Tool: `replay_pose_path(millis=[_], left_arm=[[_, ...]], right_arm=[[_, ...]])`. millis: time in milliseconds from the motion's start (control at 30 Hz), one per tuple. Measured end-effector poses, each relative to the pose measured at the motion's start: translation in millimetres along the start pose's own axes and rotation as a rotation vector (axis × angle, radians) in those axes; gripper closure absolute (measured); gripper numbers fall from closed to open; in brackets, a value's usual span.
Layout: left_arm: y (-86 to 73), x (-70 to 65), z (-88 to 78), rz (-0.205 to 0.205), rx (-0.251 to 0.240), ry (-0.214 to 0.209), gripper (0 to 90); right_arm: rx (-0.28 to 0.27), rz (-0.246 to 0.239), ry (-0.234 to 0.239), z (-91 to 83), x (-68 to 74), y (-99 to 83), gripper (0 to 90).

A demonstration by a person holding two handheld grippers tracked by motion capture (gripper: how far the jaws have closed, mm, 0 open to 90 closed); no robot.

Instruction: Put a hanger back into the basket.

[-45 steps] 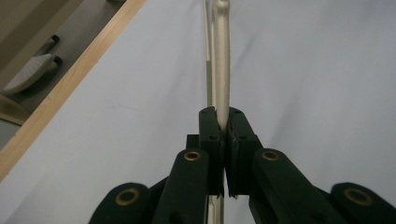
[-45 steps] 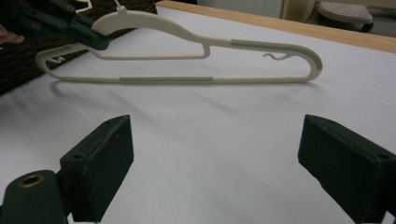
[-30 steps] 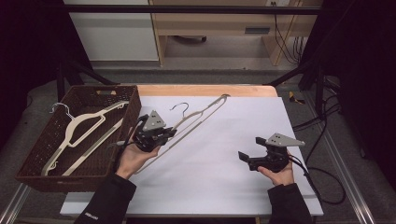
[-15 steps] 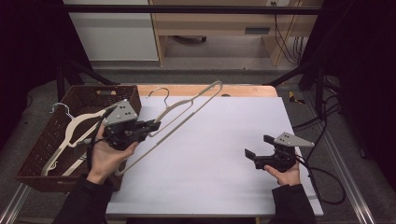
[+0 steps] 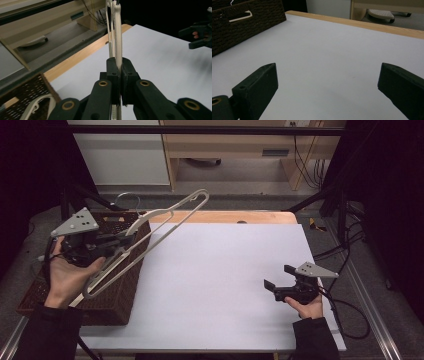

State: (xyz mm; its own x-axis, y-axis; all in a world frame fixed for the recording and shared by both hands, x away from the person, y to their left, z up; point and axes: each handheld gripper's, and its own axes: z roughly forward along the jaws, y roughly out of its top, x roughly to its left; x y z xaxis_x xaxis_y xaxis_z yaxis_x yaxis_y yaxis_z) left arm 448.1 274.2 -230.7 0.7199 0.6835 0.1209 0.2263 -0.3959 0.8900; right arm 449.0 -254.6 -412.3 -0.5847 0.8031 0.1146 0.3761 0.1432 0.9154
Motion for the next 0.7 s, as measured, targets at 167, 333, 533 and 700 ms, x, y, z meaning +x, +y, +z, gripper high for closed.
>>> replay_pose_path(millis=[167,333,533,700], left_arm=[[-10.4,27.9,-14.5,-0.02,0.001,0.031,86.8],[-24.6,54.5,-22.4,-0.041,0.029,0.057,86.8],[-42.7,77.3,-25.8,-0.062,0.085,0.091,86.7],[-61.1,97.9,-29.6,-0.092,0.085,0.105,86.7]], right_arm=[[0.005,-0.002,0.0,0.8,0.2,-0.4,3.3],[0.007,-0.004,0.003,0.3,-0.2,-0.3,3.1],[0.008,-0.006,0.004,0.7,0.1,-0.5,3.0],[0.01,-0.01,0.004,0.6,-0.3,-0.6,2.9]])
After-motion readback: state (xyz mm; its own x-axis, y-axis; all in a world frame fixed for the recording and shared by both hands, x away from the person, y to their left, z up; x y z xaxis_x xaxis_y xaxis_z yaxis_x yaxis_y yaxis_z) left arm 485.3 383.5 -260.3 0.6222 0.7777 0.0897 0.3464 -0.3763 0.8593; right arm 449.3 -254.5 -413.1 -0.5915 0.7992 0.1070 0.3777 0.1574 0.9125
